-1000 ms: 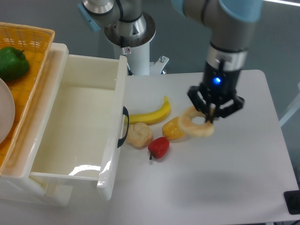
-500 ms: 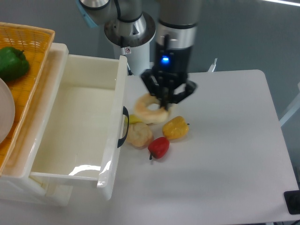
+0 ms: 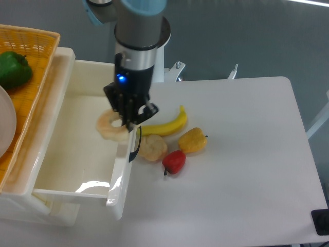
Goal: Place the donuts in the upper white drawer
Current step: 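Lower the donut into the open white drawer, then open the gripper to release the donut into the drawer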
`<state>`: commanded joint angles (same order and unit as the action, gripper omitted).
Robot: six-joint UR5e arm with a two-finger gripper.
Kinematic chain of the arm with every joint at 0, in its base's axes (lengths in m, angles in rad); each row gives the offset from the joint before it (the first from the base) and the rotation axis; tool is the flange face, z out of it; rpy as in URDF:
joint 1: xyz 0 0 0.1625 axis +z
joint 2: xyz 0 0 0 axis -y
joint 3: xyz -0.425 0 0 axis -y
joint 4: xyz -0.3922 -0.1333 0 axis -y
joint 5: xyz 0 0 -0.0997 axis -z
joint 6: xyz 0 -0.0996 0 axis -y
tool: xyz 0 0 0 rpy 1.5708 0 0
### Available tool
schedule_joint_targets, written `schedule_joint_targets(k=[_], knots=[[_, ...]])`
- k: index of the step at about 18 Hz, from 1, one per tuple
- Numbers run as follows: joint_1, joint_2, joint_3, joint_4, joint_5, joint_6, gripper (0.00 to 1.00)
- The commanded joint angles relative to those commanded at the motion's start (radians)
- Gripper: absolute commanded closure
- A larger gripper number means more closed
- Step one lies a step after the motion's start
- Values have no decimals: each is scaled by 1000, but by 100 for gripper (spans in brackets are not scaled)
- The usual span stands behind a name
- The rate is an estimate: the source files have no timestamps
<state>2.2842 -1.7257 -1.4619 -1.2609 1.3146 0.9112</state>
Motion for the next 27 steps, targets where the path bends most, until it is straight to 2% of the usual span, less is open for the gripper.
schedule_joint_targets(k=[2, 4, 5, 6, 7, 27], knots=[[-6, 0, -11, 3, 0, 3, 78], [-8, -8, -17, 3, 0, 8, 60], [-8, -11, -18, 3, 0, 6, 42], [-12, -11, -23, 3, 0, 6, 18], [-17, -11, -25, 5, 5, 6, 0], [-37, -9, -25, 5, 9, -3, 0]])
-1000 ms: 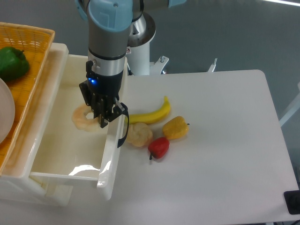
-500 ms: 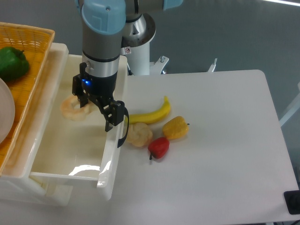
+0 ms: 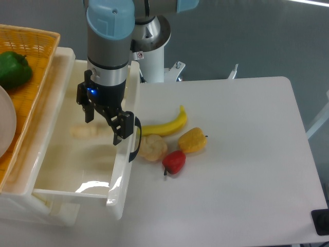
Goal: Place the donuts in the upper white drawer
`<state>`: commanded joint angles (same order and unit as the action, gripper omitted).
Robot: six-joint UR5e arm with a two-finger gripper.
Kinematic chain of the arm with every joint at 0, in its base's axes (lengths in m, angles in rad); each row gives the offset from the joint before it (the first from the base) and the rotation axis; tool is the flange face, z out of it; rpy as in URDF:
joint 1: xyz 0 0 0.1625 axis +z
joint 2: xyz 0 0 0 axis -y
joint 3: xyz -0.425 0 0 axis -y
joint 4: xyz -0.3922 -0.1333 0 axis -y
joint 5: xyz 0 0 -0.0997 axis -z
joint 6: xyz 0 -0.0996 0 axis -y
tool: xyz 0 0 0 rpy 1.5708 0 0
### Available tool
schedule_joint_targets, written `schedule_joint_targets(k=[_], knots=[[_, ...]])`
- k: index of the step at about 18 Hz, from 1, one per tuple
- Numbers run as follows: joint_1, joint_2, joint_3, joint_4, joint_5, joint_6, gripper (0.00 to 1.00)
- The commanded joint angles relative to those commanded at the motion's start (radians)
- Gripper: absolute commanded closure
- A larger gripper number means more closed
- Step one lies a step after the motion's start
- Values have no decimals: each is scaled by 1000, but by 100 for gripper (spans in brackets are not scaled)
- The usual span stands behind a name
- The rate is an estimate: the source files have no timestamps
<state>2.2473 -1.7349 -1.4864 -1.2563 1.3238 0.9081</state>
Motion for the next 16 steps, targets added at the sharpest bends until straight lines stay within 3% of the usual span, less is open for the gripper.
schedule_joint_targets(k=[7, 10, 16], knots=[[9, 8, 2, -3, 6, -1, 0], [98, 9, 8, 8, -5, -2, 0], [264, 15, 11, 116, -2, 9, 0]])
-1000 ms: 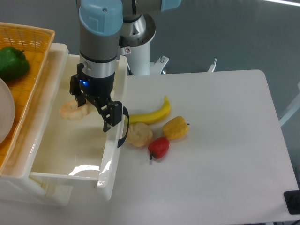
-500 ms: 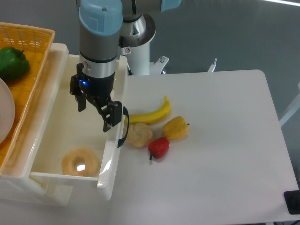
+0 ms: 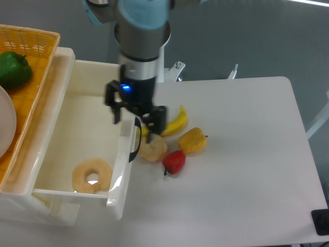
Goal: Place the donuts in the upper white drawer
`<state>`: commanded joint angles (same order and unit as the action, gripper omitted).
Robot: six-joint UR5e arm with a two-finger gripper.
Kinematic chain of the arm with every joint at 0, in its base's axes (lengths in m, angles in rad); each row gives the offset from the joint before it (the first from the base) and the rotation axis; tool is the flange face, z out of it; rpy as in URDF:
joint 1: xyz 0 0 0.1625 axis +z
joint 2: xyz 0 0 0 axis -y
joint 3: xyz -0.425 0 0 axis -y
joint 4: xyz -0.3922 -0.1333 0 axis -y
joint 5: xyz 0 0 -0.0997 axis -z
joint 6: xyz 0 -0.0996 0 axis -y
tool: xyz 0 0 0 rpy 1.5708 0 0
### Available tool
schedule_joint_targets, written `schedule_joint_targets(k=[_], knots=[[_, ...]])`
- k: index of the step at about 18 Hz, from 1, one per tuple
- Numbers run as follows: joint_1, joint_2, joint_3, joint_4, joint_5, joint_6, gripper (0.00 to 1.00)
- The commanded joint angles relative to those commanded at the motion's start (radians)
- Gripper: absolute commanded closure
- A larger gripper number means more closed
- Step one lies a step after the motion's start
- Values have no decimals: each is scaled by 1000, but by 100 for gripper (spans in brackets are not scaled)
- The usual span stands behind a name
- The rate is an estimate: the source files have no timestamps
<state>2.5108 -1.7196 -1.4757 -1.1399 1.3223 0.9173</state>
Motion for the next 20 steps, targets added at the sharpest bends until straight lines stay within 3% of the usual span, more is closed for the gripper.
schedule_joint_targets(k=[2, 5, 10, 13, 20], knots=[[55, -12, 0, 37, 0, 5, 0], [127, -43, -2, 45, 0, 66, 0], [209, -162, -9, 68, 5, 196, 0], [226, -242, -8, 111, 86, 260, 0], [266, -392, 51, 108, 209, 466, 0]])
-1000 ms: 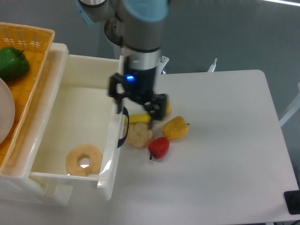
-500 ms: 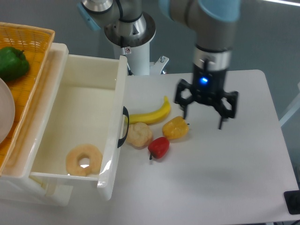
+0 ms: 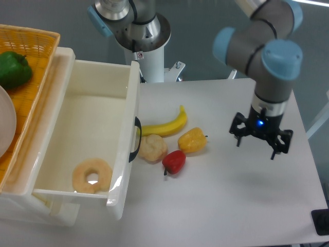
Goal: Place the donuts in the upper white drawer
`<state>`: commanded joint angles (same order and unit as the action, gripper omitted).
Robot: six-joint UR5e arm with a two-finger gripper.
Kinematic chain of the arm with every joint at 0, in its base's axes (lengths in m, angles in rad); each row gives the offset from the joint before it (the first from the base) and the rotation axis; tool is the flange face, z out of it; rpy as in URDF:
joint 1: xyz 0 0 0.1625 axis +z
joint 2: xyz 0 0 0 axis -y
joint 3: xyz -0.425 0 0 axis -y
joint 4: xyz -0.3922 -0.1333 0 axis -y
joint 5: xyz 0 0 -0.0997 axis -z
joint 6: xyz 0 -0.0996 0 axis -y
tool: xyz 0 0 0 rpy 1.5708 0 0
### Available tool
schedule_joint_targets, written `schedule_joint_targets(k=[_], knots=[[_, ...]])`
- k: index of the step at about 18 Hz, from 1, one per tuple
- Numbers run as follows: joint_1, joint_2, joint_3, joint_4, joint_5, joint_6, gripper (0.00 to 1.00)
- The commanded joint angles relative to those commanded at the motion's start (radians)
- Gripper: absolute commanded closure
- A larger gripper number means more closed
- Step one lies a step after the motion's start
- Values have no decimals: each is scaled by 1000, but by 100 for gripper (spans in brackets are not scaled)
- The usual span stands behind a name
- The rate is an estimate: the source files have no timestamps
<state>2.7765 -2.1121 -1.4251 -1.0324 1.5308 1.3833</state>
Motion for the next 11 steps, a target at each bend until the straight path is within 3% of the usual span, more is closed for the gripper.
schedule_joint_targets(k=[4, 11], knots=[[3, -43, 6, -5, 35, 71, 0], [18, -49, -3, -5, 37, 88, 0]])
